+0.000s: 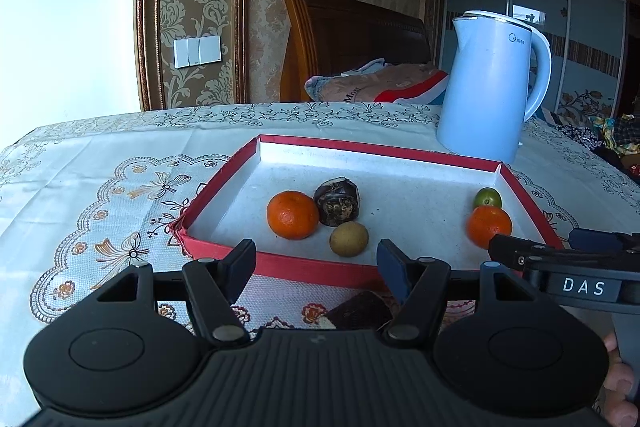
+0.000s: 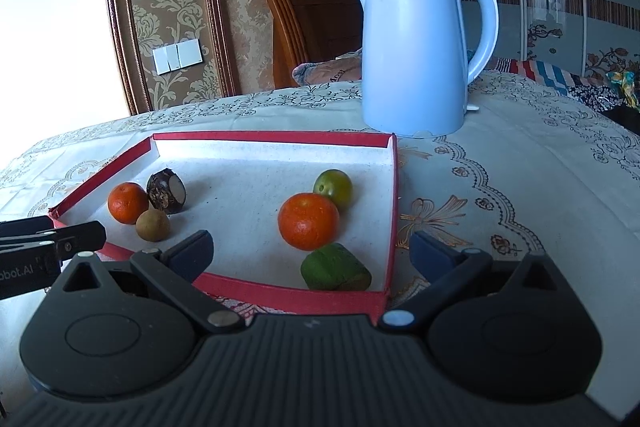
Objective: Organize fruits
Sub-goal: 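Withdraw both grippers from the tray toward the remaining loose items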
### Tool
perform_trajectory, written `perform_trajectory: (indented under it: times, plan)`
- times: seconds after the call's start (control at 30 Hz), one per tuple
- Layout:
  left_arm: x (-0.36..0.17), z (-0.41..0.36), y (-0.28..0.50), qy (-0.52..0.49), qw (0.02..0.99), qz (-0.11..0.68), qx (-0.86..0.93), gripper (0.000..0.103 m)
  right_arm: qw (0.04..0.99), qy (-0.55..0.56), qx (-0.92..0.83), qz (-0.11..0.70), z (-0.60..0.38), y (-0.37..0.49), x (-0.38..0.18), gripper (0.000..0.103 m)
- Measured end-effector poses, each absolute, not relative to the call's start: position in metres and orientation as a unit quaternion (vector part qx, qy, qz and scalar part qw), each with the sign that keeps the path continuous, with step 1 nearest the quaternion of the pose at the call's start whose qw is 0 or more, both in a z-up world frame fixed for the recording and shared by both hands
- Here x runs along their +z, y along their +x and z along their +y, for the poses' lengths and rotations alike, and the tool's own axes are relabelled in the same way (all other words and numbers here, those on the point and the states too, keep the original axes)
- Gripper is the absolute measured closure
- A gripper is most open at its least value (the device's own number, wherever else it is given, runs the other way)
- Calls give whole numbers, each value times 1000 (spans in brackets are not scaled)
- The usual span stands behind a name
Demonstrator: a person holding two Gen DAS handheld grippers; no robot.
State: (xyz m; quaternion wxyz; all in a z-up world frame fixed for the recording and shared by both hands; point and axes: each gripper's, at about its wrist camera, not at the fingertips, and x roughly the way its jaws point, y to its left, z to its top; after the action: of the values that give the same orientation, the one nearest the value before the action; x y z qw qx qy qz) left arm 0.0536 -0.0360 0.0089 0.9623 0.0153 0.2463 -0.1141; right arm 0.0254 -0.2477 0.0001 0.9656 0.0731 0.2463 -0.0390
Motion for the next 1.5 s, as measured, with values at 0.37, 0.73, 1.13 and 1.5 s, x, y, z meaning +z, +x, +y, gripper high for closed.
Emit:
perform_trajectory:
  times: [0.37, 0.73, 1.13, 1.5]
  plan:
    - [4, -19, 31, 11, 964, 239, -114, 36, 965, 74, -33, 248, -246, 15, -1, 0]
    - [2, 1, 25, -20, 964, 245, -105, 36, 965, 72, -26, 250, -244, 0, -3, 0]
    - [0, 5, 20, -20, 963, 247, -102, 35, 967, 54, -13, 248, -237, -13, -4, 0]
    - [-2, 8, 8, -10, 965, 242, -97, 23, 963, 91, -6, 254, -248, -29, -8, 0]
